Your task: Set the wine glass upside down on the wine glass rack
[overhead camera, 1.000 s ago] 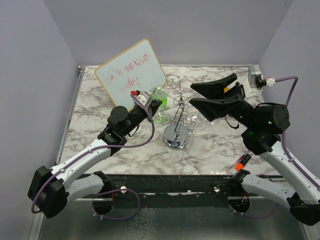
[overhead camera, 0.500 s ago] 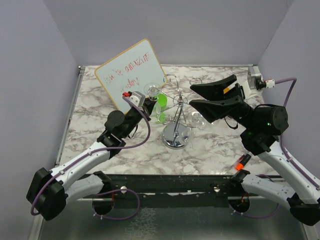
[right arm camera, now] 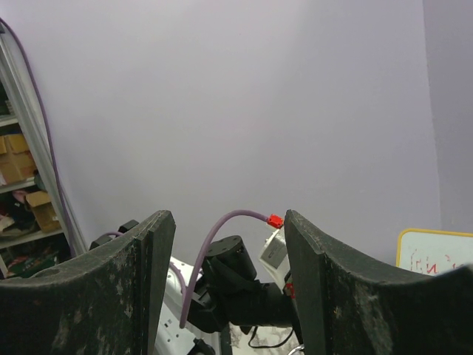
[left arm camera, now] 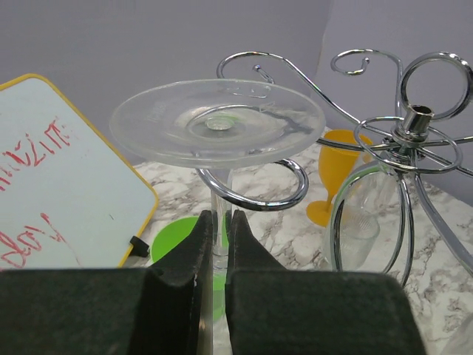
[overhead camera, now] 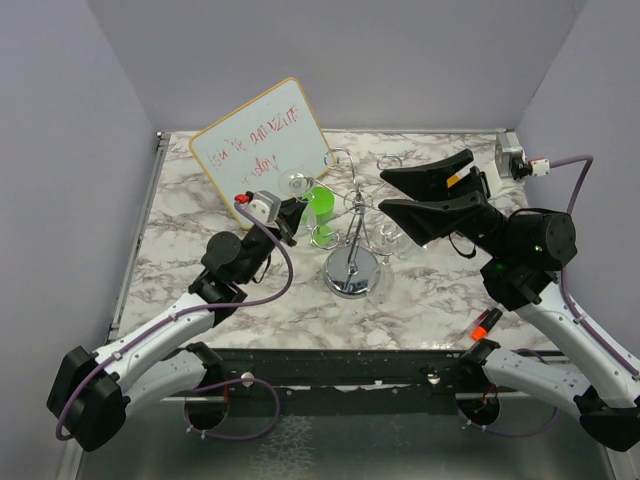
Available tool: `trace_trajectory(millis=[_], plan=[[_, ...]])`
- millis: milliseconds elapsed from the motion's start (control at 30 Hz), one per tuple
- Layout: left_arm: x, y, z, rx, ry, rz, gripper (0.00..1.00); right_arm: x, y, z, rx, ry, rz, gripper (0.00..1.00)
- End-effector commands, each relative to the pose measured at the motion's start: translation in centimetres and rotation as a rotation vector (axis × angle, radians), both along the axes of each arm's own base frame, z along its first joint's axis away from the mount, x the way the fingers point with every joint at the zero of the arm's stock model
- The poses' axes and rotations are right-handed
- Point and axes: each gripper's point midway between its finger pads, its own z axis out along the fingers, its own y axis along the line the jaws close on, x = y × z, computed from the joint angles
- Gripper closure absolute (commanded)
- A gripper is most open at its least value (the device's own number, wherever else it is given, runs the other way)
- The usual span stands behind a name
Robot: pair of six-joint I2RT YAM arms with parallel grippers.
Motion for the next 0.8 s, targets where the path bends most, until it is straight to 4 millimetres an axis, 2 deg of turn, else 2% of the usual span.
trace_trajectory(millis=[0,167,533,600,767], plan=[[-1.5,1.5,2.2,-0.052,-0.086,0.011,1.0,-0.4,-0.1,0.1,0.007,-0.006,0.01,0.34],[-2.8,0.4,1.5,-0.016,-0.104,-0.079,1.0,-0.1,0.0,-0.1,-0.001,0.001,0.002,0.34],[-2.8,-1.8,-0.1,0.038,-0.078,-0.174,0.92,0.1,-0.1,-0.3,-0.007,0.017,-0.014,0.34],[-2.5,-1.7,-0.4,0.027,-0.054,-0.161,0.89,0.1,-0.2,-0.3,-0.005,0.021,-0.02,0.34],[-2.1,-0.7,-1.2,-0.013,-0.005,-0.108,0.67,1.5,-0.1,-0.7,-0.028,0.09,-0.064,0.34]])
